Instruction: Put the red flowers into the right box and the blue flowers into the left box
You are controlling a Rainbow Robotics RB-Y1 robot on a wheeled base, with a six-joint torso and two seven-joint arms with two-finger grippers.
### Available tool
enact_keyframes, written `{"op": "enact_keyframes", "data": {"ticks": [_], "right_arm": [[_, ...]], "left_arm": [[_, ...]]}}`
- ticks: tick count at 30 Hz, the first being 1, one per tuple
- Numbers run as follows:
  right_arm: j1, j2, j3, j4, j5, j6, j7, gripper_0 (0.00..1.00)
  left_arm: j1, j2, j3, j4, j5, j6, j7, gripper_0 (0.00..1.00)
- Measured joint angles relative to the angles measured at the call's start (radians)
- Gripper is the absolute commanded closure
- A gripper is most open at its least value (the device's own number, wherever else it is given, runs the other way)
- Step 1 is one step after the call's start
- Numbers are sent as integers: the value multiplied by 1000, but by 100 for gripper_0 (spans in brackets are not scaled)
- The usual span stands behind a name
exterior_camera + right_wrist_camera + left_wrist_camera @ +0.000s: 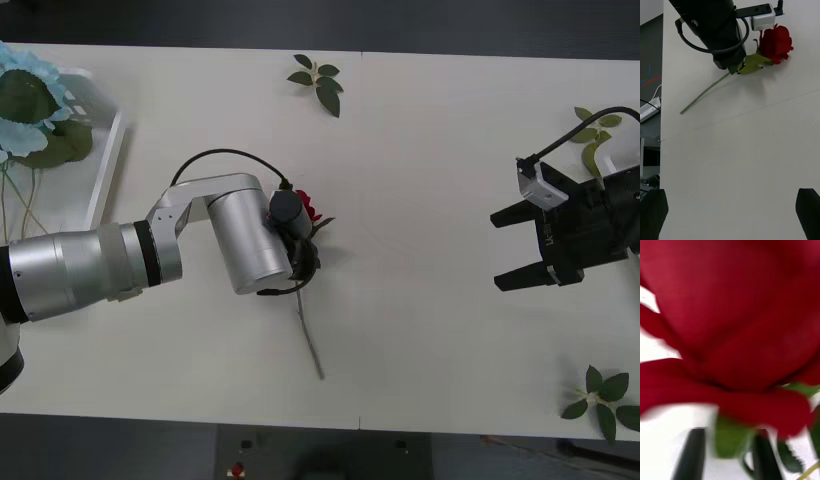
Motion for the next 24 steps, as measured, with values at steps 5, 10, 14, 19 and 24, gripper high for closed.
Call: {"op": "enact_keyframes", "data": {"ticks": [5,10,14,19,24], "right_arm": [[0,0,0,0,0,0,0,0],[0,0,0,0,0,0,0,0],[0,0,0,0,0,0,0,0],[0,0,0,0,0,0,0,0],[0,0,0,0,0,0,0,0]], "left_arm": [[0,0,0,0,-4,-11,0,100],[0,0,0,0,-14,-13,0,100],[0,16,23,-30,-15,-26,-1,100],[0,92,113,-114,81,-66,-66,100],[0,212,191,-221,201,-84,-176,100]]}}
